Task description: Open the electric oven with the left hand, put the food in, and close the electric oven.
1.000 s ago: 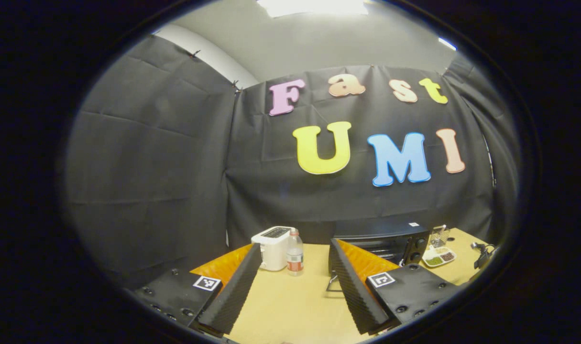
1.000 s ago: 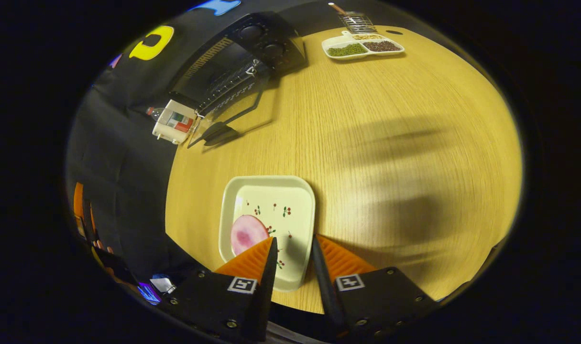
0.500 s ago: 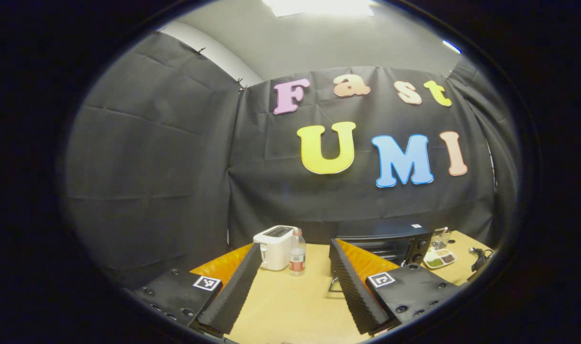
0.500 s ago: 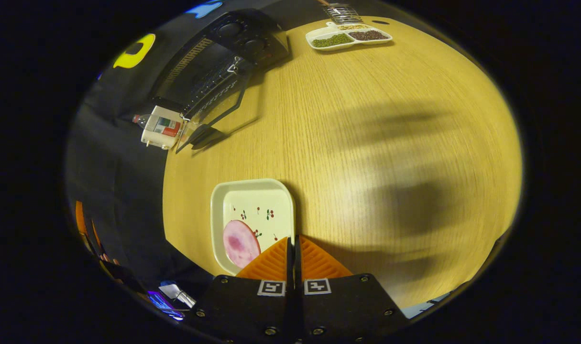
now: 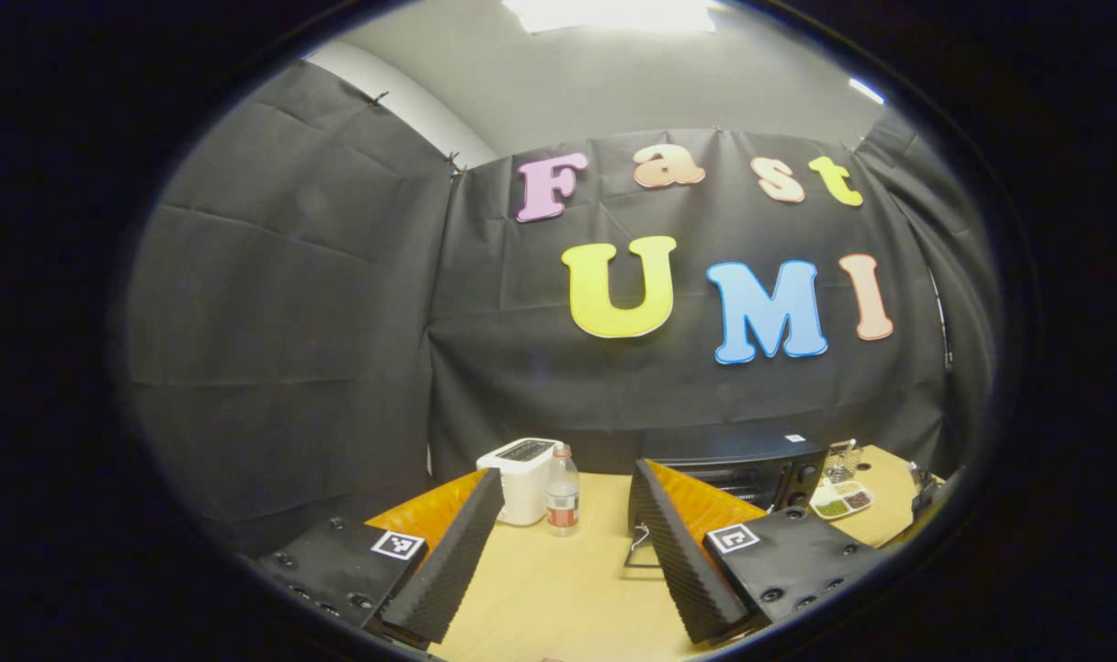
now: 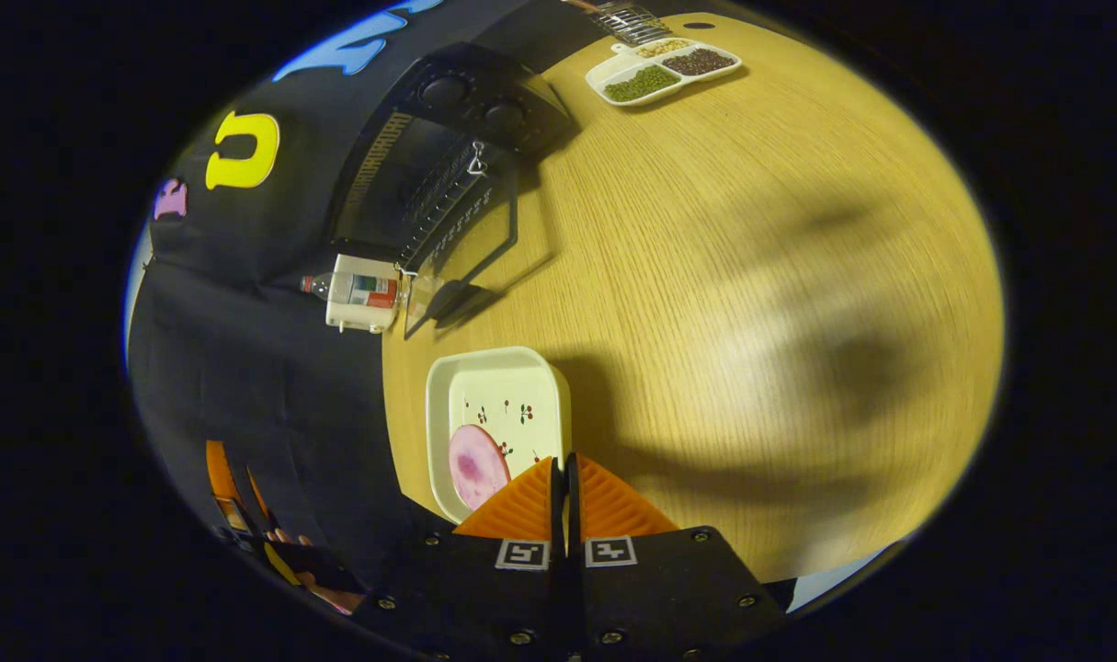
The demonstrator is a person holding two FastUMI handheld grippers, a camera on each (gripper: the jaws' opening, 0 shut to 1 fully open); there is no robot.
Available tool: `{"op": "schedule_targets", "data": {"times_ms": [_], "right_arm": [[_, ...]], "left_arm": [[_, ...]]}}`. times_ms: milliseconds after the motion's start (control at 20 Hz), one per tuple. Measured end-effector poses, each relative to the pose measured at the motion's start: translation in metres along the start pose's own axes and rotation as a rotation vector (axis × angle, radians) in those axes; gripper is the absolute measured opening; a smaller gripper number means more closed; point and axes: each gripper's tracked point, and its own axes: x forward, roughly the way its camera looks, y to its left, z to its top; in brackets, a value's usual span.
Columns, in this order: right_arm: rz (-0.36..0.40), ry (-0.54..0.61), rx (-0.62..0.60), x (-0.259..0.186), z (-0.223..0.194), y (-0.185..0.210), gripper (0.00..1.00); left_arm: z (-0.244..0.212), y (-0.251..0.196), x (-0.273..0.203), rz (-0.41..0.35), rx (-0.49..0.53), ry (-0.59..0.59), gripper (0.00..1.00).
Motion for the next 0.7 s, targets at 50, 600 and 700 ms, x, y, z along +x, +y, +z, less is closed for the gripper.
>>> {"op": "schedule_targets", "data": {"times_ms": [50,600,700], "right_arm": [[0.006,-0.025,0.019,0.0,0.009,0.008,0.0],[0.058,-0.289,0.296,0.051,0.11,0.091,0.0],[0.08,-0.321,0.353,0.063,0.123,0.103,0.0]], "left_arm": [[-0.001,-0.001,0.004,-0.003,0.001,0.001,1.0],[-0.014,0.027,0.062,-0.001,-0.001,0.008,1.0],[-0.016,0.038,0.074,0.005,0.003,0.011,1.0]]}}
